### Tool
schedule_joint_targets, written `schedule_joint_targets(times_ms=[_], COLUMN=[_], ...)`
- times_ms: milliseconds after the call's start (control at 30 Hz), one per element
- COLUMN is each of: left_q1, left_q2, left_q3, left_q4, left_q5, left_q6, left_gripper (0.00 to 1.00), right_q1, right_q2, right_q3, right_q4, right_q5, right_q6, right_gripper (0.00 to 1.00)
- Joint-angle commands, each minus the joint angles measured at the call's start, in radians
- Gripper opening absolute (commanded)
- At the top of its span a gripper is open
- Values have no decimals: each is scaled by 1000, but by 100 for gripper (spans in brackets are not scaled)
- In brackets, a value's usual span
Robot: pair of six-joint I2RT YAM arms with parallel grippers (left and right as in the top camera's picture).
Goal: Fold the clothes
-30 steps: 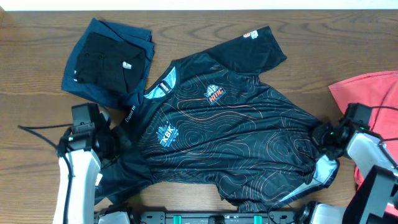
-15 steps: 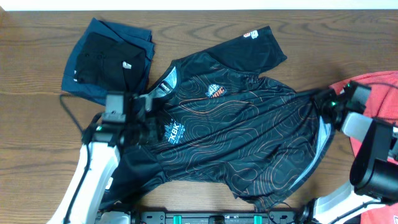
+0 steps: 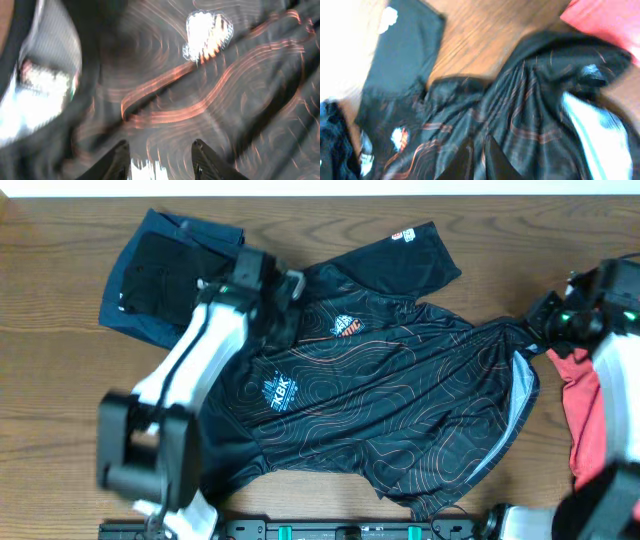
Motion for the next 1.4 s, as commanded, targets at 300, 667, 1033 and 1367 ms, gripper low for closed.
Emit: schedule_joint_targets(times_ms=[300,667,1033,1367], left_q1=[-3,36,200,164], left_q2=[386,531,520,315], left_q3=[205,205,399,537], left_q4=[217,362,143,-17], left_q5=[-34,-539,-462,-363], left_q6=[77,-20,-120,-120], left_gripper=[6,6,6,29], right_q1=[81,176,194,194], right_q2=[-254,-246,-168,-41], right_q3=[18,-5,-233,-333], right_q4=[-365,-402,-169,128], right_q5=[11,166,314,314], right_q6=[-69,-50,-45,-92], right_gripper=[5,6,27,36])
